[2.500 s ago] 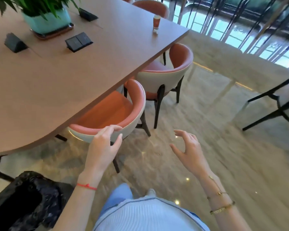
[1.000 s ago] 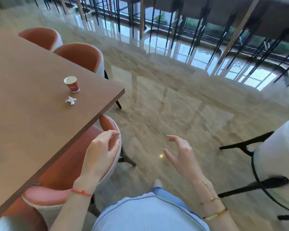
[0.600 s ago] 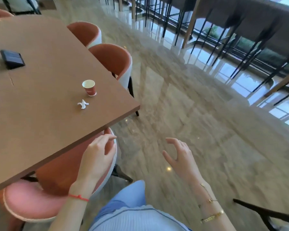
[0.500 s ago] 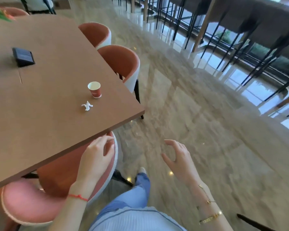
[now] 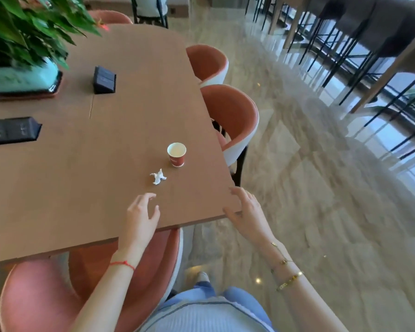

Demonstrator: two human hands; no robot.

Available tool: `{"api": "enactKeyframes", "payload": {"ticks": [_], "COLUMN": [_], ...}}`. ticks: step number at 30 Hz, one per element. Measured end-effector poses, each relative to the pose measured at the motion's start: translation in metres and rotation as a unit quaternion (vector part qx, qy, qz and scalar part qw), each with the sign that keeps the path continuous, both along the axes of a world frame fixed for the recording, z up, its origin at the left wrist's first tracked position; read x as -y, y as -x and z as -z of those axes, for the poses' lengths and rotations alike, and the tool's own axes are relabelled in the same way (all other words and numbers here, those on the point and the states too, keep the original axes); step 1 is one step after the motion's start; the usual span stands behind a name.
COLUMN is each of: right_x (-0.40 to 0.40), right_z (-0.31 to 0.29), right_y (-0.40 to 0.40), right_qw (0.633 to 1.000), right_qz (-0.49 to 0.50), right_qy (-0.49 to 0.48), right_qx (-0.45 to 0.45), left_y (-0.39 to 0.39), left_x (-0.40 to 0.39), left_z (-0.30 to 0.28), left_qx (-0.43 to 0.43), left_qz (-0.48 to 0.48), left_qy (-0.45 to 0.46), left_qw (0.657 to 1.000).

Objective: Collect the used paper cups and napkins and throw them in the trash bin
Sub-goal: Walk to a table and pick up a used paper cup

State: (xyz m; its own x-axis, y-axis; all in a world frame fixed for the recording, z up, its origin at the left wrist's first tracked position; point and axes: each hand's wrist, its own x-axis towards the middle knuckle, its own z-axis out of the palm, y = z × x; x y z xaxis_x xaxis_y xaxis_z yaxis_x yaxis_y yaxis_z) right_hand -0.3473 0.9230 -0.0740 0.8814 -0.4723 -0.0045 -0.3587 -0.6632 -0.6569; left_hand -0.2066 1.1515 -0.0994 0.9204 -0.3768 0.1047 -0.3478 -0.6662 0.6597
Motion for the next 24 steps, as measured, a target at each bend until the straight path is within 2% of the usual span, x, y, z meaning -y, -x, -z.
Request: {"api": "enactKeyframes", "payload": {"ticks": [6,13,17,24], "right_x": [0.031,0.051,0.059,0.070], "right_z": [0.005,0.021,0.043,0.088], "right_y": [-0.099,-0.202,-0.255,-0.315], "right_qw": [0.999,0.993,0.988,0.974], "right_qz": [-0.052,-0.109,-0.125,-0.157], "right_qy": [-0.004,-0.014,-0.068,-0.091], "right_qx": [-0.006,-0.038,-0.062,-0.135], "left_y": [-0.054,-0.103,-0.128,-0.161], "left_x": [0.025,0.054,0.070,0.098], "left_z": [0.012,0.033,0.054,0.082], "left_qx": [-0.027,-0.074,-0.116,-0.180], "left_qz": [-0.060,-0.080,-0.103,-0.128], "left_qy": [-0.006,-0.008,-0.008,-0.027], "left_qw": [0.998,0.994,0.988,0.975]}}
